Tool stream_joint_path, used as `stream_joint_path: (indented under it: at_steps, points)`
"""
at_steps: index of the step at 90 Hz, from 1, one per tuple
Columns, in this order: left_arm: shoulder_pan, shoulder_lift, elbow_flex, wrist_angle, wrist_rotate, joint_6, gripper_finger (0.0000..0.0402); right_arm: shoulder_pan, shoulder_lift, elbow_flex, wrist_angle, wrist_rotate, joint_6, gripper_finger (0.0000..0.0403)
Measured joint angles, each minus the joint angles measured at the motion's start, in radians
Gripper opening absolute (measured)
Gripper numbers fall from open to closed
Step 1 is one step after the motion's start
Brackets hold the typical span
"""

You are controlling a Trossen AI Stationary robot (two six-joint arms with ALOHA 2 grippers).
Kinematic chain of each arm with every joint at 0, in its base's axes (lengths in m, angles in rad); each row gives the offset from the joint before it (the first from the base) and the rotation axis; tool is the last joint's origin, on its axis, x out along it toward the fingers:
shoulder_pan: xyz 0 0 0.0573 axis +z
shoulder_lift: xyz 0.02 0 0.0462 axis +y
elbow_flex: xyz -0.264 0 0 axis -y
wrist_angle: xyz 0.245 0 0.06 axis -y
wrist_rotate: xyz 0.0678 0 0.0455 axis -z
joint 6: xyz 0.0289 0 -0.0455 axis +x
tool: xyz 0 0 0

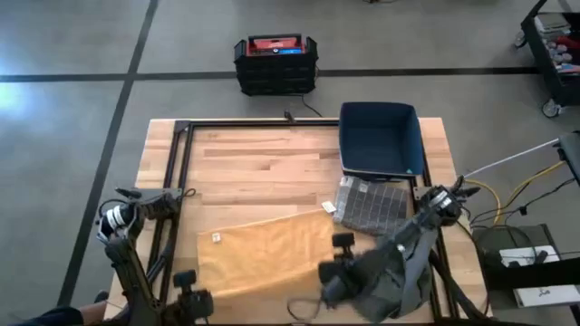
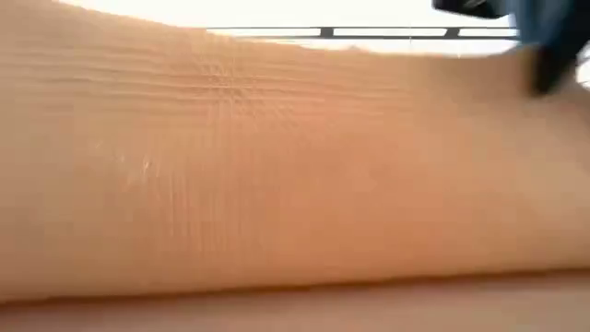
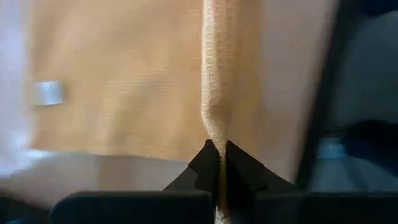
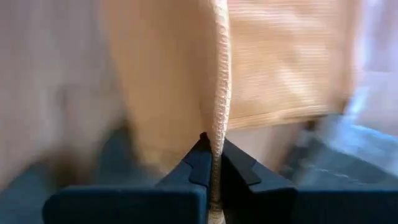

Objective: Fold towel
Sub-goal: Fold the yellow kitchen towel

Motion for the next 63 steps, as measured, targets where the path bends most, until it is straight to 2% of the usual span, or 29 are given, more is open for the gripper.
stream_joint_path:
  at_steps: [16,32,40,63]
  points:
    - [0.018,-0.075,-0.076,-0.068,-0.055,-0.026,0.0,-0.111,-0.006,-0.04,0.009,0.019,-0.059,0.0]
    - [0.039,-0.164,-0.23,-0.07,-0.061,-0.062,0.0,-0.209,-0.006,-0.109,0.024,0.084,-0.097,0.0]
    - [0.05,-0.211,-0.328,-0.038,-0.062,-0.084,0.0,-0.247,-0.006,-0.141,0.032,0.152,-0.087,0.0]
    - [0.086,-0.328,-0.561,0.102,-0.064,-0.105,0.0,-0.341,-0.006,-0.261,0.22,0.159,-0.121,0.0]
